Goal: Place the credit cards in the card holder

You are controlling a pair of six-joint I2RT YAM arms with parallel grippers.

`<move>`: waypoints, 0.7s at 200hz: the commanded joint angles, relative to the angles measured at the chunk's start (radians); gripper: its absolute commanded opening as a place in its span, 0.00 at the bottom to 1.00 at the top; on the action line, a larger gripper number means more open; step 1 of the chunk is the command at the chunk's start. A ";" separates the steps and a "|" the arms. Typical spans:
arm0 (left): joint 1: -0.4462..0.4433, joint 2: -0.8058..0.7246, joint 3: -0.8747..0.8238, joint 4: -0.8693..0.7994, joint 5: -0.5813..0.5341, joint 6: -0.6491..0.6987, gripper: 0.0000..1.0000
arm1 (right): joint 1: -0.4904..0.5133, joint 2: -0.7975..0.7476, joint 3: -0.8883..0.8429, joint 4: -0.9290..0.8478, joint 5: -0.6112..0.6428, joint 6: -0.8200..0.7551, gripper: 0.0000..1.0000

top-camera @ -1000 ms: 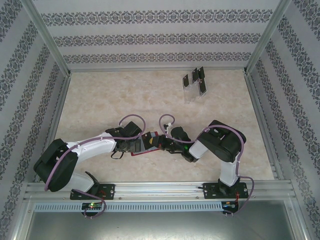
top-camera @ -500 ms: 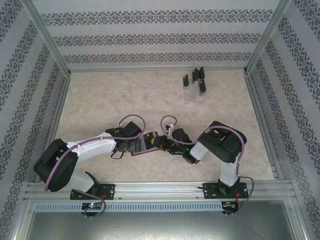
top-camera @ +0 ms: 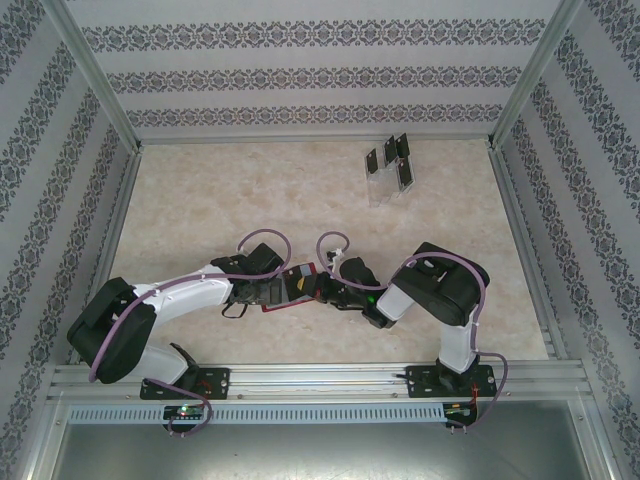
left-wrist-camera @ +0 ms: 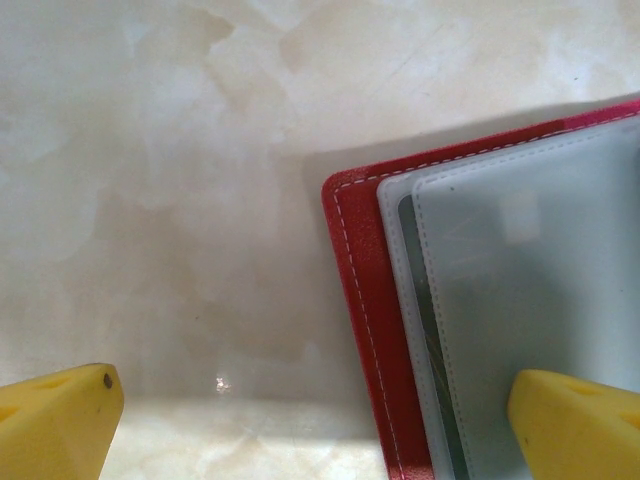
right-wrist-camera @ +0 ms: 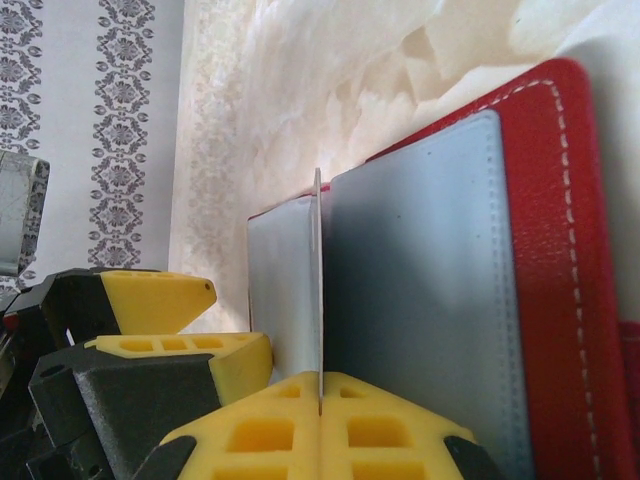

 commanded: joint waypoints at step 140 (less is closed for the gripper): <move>-0.011 0.011 -0.031 -0.049 -0.013 -0.005 1.00 | 0.027 0.039 0.020 -0.035 -0.015 0.037 0.30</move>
